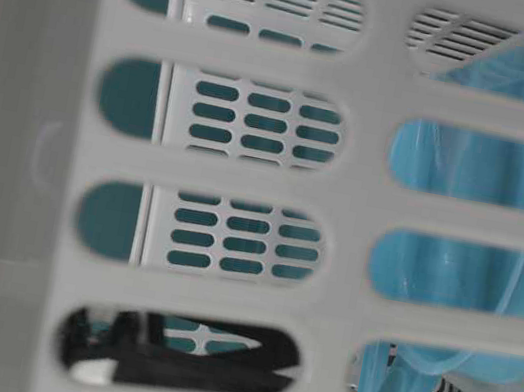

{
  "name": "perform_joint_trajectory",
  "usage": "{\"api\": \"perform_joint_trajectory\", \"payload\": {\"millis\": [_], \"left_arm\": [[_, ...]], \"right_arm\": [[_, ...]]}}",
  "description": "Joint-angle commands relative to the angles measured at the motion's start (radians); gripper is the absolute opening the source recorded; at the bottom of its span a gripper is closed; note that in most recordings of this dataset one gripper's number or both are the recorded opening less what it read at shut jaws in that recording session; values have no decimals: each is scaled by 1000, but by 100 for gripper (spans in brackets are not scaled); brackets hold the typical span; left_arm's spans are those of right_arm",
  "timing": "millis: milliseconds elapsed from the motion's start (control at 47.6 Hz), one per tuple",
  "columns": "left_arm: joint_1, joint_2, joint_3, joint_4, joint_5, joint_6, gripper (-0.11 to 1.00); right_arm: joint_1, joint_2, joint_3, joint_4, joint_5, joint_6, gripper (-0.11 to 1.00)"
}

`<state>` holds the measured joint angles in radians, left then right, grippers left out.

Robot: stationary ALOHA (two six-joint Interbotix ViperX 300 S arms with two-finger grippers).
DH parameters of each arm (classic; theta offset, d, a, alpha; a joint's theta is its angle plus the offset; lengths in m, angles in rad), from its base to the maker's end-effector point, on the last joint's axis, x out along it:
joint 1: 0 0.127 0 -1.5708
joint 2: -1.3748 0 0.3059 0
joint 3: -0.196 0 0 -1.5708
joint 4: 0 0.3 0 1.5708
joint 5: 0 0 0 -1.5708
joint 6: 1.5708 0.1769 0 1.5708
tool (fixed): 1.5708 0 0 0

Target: Pick up the dustpan from the shopping basket with the left arm.

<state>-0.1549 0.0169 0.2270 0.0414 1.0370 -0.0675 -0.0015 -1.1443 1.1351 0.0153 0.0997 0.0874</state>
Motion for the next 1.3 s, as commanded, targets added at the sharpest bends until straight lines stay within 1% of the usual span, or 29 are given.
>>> {"api": "perform_joint_trajectory", "payload": {"millis": [0,231,315,399,441,483,525,546,588,609,630,819,1008,1176,1281], "left_arm": [[2,14,6,3,0,0,89],[6,60,43,3,-9,3,88],[6,64,58,3,-17,5,85],[5,63,54,3,-29,5,79],[3,61,44,3,-29,5,73],[2,61,37,3,-28,5,64],[2,58,29,3,-26,5,53],[2,54,25,3,-26,5,45],[2,48,18,3,-25,6,32],[2,43,15,3,-25,6,28],[3,38,9,5,-25,8,27],[6,-5,-51,3,-25,6,28],[15,-78,-156,3,-14,6,28],[26,-149,-259,3,63,8,28],[35,-190,-285,5,104,6,28]], "right_arm": [[2,-2,-6,3,-9,0,80],[2,-28,-2,3,-9,3,79],[2,-34,0,3,-9,3,79],[2,-41,3,3,-8,3,79],[2,-46,5,3,-8,3,79],[2,-51,8,5,-8,5,79],[2,-55,12,5,-8,5,79],[2,-55,14,5,-8,5,79],[2,-57,15,5,-8,5,79],[2,-57,17,6,-8,5,79],[2,-57,17,5,-8,5,79],[2,-57,21,6,-8,5,79],[2,-57,26,6,-8,5,79],[2,-57,34,5,-9,3,79],[2,-58,38,5,-9,3,79]]}}
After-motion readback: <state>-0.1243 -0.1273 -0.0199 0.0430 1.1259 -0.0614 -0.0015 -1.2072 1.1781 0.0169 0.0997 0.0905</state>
